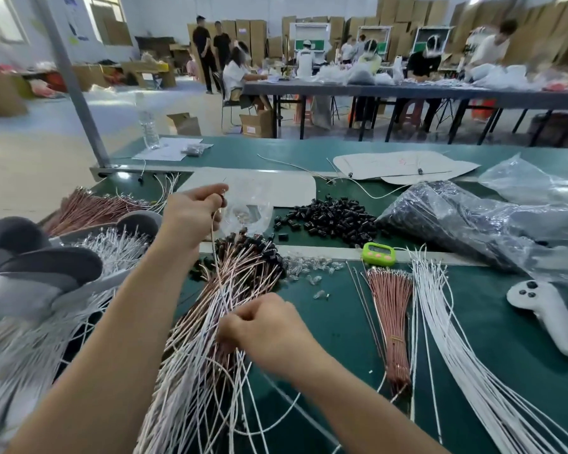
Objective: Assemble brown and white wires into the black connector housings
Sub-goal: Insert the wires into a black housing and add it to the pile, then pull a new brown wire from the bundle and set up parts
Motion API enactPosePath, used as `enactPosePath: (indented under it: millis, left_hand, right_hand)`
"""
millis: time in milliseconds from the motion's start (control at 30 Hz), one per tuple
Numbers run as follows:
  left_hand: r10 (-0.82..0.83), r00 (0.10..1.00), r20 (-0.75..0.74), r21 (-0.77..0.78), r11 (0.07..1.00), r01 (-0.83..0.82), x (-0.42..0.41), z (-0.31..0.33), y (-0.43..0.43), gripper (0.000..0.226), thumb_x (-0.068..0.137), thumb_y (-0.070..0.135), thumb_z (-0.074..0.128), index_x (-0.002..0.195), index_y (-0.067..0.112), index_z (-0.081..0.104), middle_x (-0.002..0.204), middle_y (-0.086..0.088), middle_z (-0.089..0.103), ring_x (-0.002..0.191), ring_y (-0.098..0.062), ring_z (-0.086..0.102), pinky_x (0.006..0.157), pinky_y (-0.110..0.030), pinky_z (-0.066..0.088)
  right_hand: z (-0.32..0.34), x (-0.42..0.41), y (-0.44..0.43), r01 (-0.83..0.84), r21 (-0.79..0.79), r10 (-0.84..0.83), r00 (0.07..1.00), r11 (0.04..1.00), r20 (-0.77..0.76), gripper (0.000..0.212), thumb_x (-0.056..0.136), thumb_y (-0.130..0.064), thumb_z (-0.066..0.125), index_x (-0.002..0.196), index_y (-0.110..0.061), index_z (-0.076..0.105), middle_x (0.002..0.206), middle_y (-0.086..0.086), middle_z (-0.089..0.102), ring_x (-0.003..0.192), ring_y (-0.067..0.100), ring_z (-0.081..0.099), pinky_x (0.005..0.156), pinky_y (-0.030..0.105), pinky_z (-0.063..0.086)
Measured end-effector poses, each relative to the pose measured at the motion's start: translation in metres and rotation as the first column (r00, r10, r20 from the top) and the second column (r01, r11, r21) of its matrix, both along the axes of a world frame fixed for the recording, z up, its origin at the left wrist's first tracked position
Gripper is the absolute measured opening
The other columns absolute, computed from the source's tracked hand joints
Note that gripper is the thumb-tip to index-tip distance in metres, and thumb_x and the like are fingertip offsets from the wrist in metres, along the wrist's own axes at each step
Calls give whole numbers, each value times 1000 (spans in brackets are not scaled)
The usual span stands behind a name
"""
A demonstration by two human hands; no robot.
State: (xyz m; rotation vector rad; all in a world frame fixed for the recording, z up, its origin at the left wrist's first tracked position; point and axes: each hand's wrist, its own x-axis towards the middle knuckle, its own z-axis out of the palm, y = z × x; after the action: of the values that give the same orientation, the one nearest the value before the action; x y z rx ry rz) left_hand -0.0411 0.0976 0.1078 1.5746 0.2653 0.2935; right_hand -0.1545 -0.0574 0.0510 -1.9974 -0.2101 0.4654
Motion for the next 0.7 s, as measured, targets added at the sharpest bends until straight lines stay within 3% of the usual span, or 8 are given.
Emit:
enactPosePath:
  millis: [100,200,267,367,467,567,633,700]
  left_hand:
    - [-17,1000,9,20,1000,17,9,-5,2,49,98,5,64,145,5,51,98,-13,72,66,-14,64,56,-20,56]
    - [-153,976,-157,15,987,157,10,-25,-1,81,91,7,73,157,7,27,109,-25,69,76,-21,75,63,-25,62]
    - [-177,959,-223,108,973,205,8,-42,-2,67,90,-4,71,149,-2,41,95,-29,72,59,-18,73,54,-25,60]
    - [-96,978,-186,288,946,147,7,-63,5,30,91,-7,67,121,-3,69,89,-25,75,51,-12,70,50,-23,57]
    - [58,998,-41,671,741,-15,6,-69,18,19,89,8,75,102,20,80,85,2,79,70,-11,74,72,-29,62]
    - [83,994,65,821,562,-101,-4,-75,26,19,90,13,75,102,25,81,96,5,79,85,-15,72,85,-33,60]
    - [77,991,107,817,561,-131,-8,-81,29,19,91,11,73,104,22,80,98,2,79,84,-18,72,84,-37,61]
    - [120,989,88,670,727,-148,-9,-80,30,19,92,7,71,101,21,81,95,1,78,75,-15,70,73,-36,63]
  right_hand:
    - [-4,11,24,-19,-82,26,996,996,79,33,98,-32,61,77,-16,79,70,2,77,46,8,58,52,28,56]
    - [-5,30,47,144,143,-137,989,979,-55,32,95,-22,59,69,-10,76,66,10,74,50,16,60,56,32,51]
    - [-8,39,55,243,242,-202,962,939,-181,28,92,-18,60,67,-11,72,61,11,70,52,20,62,51,28,44]
    - [-13,39,55,127,255,-64,968,958,-242,26,94,-25,63,74,-10,69,71,13,74,61,26,68,47,25,43]
    - [-24,34,31,12,-108,-10,1000,994,25,32,92,-38,63,76,-14,76,73,1,77,64,15,71,64,30,59]
    - [-30,26,-15,6,-460,96,976,888,197,26,90,-37,59,92,-18,76,87,2,76,79,23,70,79,36,60]
    - [-35,16,-46,-29,-647,209,956,762,204,25,90,-39,59,99,-20,72,98,5,73,89,30,65,80,34,54]
    - [-38,4,-75,-79,-697,299,933,713,199,16,89,-37,61,97,-25,68,100,2,73,95,30,65,82,33,53]
